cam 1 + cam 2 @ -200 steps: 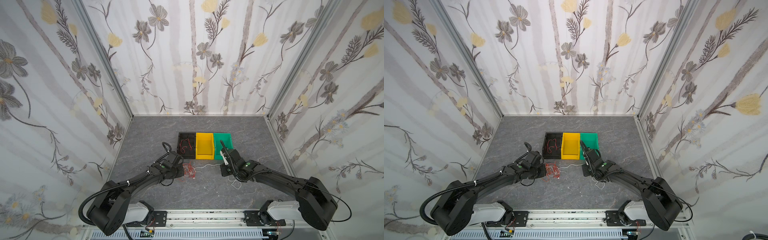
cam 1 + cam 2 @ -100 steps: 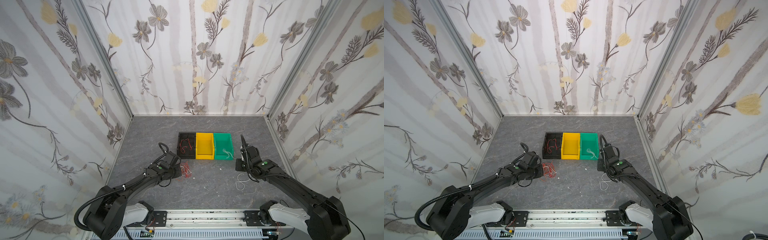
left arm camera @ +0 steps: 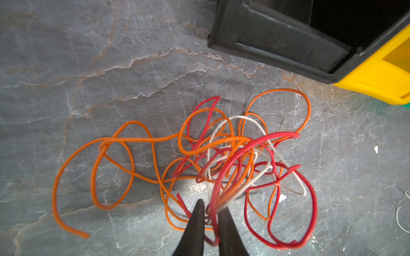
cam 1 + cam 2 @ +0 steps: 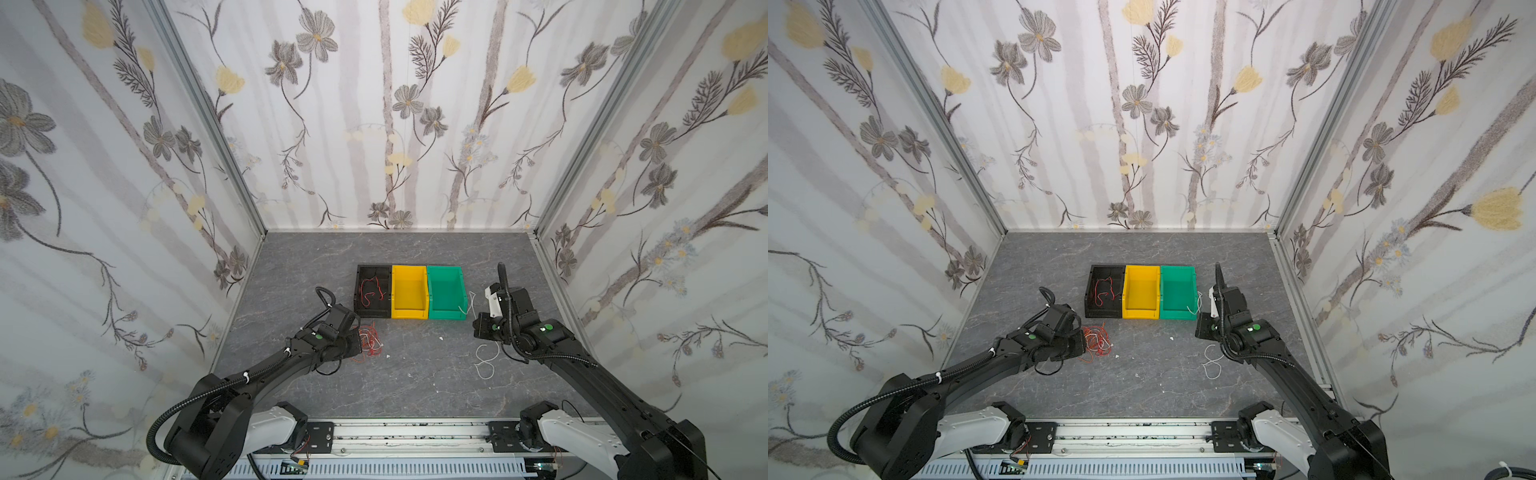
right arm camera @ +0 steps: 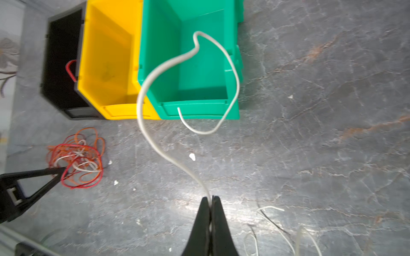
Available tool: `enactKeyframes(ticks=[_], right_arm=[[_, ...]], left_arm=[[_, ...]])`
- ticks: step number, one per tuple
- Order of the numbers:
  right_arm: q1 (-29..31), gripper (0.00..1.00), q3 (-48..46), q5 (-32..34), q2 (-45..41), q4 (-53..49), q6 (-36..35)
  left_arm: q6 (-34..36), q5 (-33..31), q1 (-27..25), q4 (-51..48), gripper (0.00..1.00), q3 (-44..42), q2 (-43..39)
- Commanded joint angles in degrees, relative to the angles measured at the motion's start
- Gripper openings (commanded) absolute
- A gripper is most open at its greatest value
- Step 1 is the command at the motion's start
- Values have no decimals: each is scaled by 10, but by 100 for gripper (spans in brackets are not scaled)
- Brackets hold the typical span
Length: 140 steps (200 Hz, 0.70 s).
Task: Untangle the cables
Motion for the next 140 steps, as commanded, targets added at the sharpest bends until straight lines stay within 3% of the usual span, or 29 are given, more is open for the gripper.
enactKeyframes(ticks=[1,51,140], right_arm=[[0,0,15,-59,-13,-11,0],[2,0,56,-130,-26,2,11],[2,0,164,-161,25,60,3]], left_arm=[[-10,10,0,21,15,-5,2],[-16,25,-2,51,16,-19,5],[-11,52,-18,83,17,-35,5]])
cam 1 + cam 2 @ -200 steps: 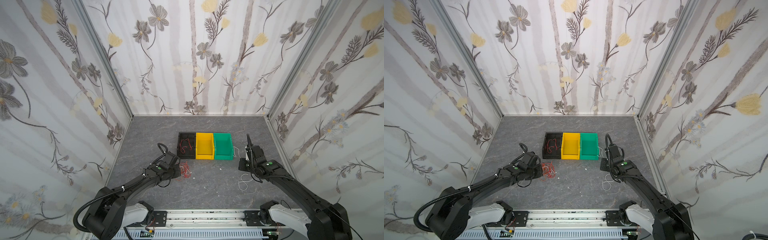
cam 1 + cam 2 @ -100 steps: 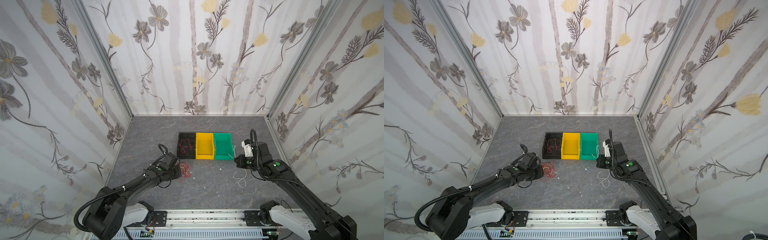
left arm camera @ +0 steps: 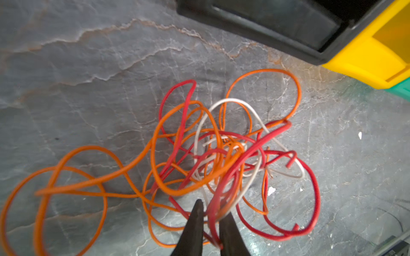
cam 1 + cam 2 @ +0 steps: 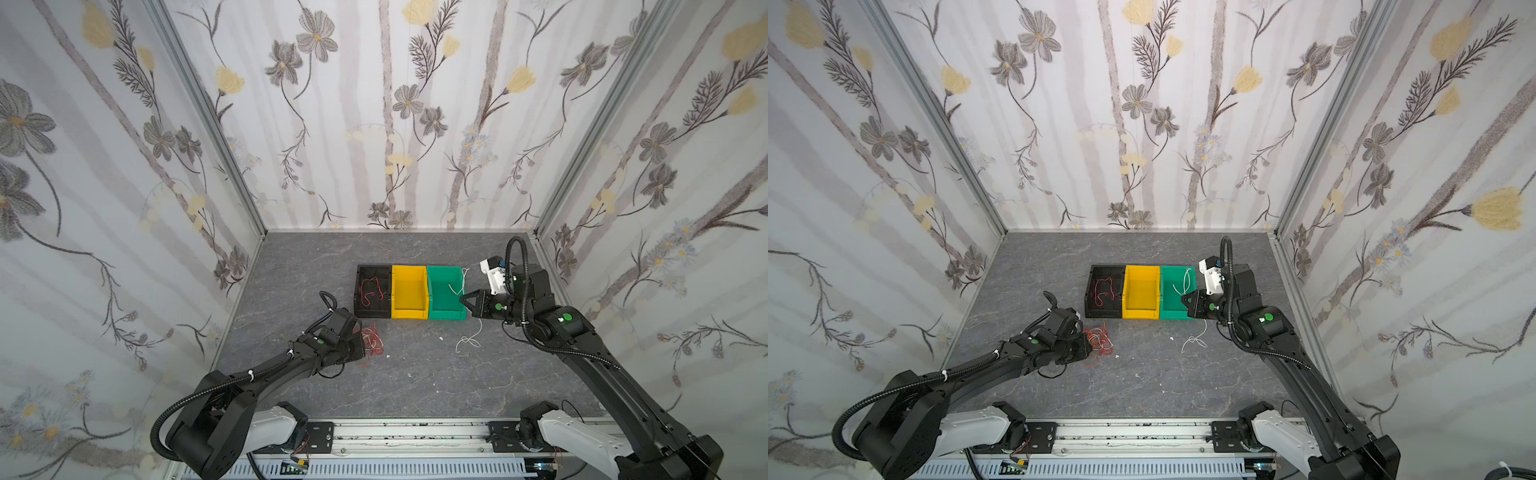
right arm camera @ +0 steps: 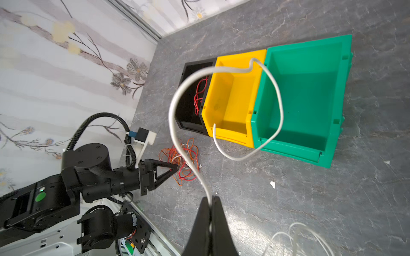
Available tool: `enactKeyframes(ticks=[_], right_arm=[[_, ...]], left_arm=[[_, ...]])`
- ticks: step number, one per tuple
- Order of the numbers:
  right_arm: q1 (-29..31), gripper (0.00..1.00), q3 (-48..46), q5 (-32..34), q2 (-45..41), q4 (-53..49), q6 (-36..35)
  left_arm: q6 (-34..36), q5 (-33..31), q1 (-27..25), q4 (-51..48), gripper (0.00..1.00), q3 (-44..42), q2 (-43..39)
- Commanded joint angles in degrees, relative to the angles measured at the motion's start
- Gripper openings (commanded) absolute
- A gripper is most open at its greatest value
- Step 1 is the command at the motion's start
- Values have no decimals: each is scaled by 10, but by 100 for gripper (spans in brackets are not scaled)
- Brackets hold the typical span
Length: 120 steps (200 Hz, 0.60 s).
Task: Untangle the cables
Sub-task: 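Carry the white wire with the right gripper over the green bin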
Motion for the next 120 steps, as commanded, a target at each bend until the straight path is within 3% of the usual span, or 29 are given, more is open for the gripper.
enactKeyframes(ticks=[1,34,120], right_arm=[[1,0,25,-15,18,41,-6],[1,0,65,-19,65,110,-17],[-6,0,109,-24,208,226,-125]], left_arm=[[0,7,-2,22,17,-3,-2],[-5,8,-8,35,16,-5,7],[-16,4,-14,43,17,-5,11]])
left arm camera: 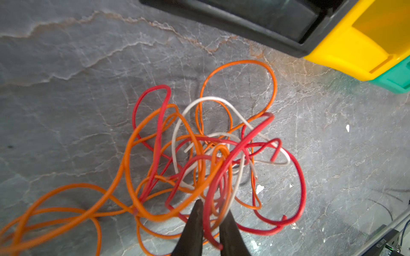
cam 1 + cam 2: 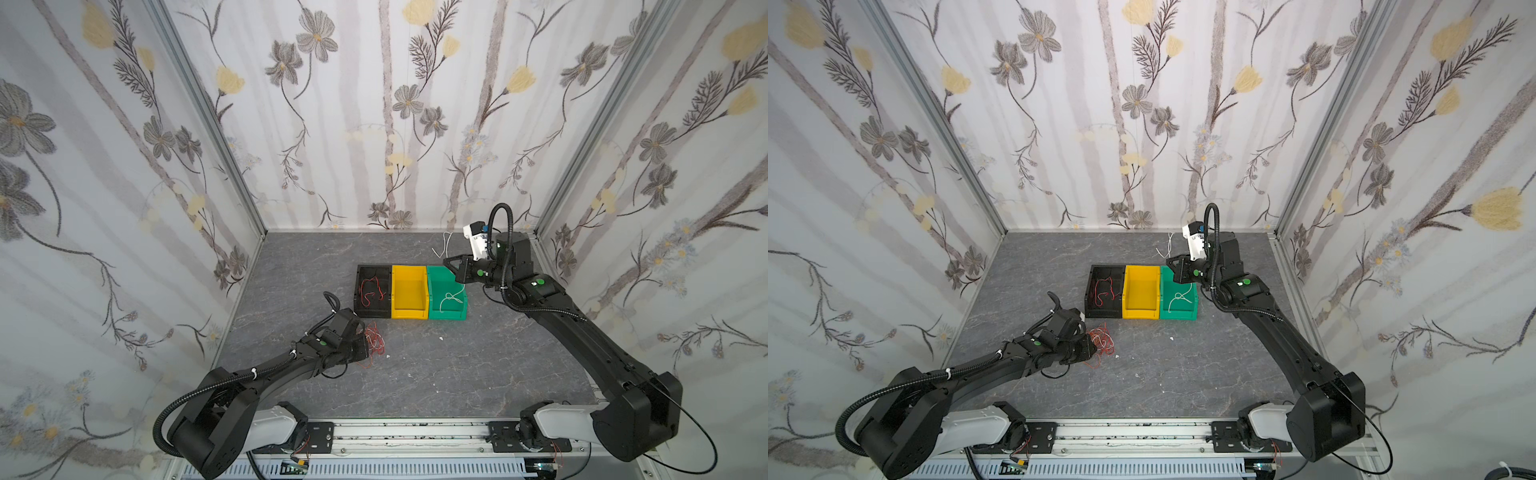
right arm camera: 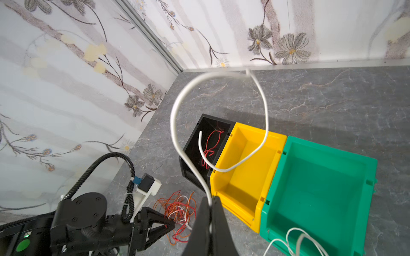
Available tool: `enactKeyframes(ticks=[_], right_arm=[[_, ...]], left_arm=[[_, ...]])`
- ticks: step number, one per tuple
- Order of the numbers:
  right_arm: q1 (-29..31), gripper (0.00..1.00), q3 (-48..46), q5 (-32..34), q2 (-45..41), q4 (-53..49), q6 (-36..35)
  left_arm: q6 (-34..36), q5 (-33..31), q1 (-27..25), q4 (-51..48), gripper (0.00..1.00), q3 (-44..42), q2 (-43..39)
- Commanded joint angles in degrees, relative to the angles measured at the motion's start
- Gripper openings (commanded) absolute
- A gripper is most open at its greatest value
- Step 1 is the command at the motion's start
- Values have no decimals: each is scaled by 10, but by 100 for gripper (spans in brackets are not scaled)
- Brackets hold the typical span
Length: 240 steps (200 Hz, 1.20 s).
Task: Untangle the cables
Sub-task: 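Carry the white wire with the right gripper over the green bin, then open the right gripper to drop the white wire into the green bin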
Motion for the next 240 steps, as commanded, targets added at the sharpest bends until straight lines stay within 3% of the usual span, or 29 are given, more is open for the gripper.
enactKeyframes(ticks=[1,81,150,240], right_arm=[[-4,0,3,-13,32,62,-40],[-35,0,-46,-58,124,116,-63],[-35,0,-83,-8,139,51,-50],[-35,0,-16,38,231,-76,-3]], left_arm=[[-10,-4,-1,14,17,-1,2],[-14,-11,-1,7,17,2,7],[-15,-12,-1,9,17,6,6],[-11,-15,-8,6,17,16,25]])
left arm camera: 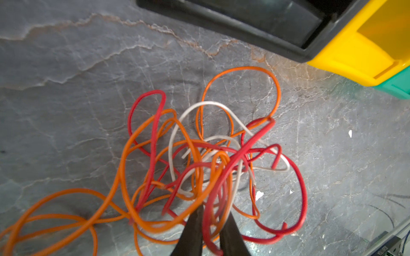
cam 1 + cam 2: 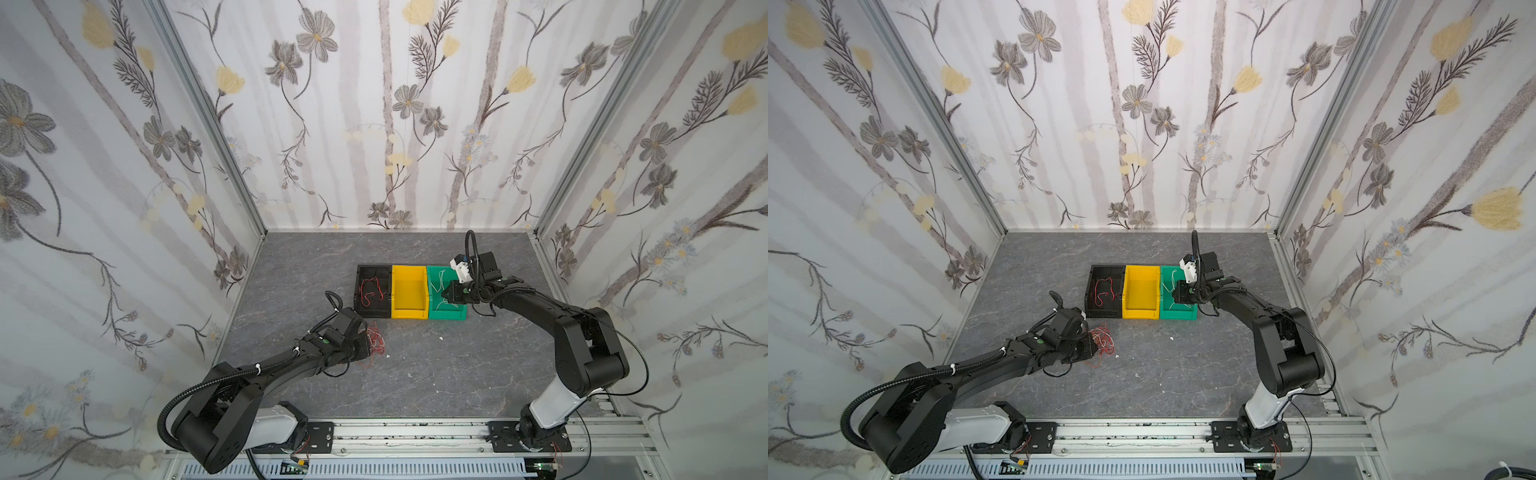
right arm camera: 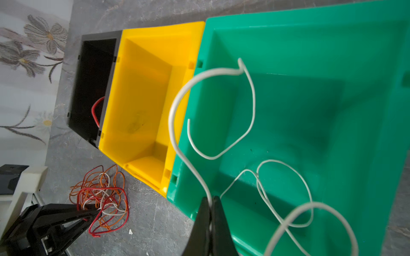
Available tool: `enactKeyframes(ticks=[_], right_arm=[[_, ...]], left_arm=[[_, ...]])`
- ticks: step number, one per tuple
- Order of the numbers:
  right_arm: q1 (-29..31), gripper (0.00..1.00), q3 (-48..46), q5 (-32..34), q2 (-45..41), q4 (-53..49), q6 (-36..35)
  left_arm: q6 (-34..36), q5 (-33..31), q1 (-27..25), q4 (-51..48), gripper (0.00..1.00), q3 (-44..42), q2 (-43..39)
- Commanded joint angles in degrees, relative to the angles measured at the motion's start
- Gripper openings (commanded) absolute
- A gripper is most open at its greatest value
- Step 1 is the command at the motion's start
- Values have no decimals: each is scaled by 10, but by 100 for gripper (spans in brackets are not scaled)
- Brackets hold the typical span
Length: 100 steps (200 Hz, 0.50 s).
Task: Untangle the cables
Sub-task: 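Open the right gripper to drop the white wire into the green bin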
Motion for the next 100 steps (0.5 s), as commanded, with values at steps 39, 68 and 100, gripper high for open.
enactKeyframes(ticks=[39,68,100], right_arm=[[4,3,100,52,78,-118,18],[7,24,115,67,71,-141,12],[8,33,116,55,41,-146,11]], left_arm=[[-4,-9,-7,3,17,7,3],[-7,-11,-12,3,17,9,3],[-6,-10,-17,4,17,16,10]])
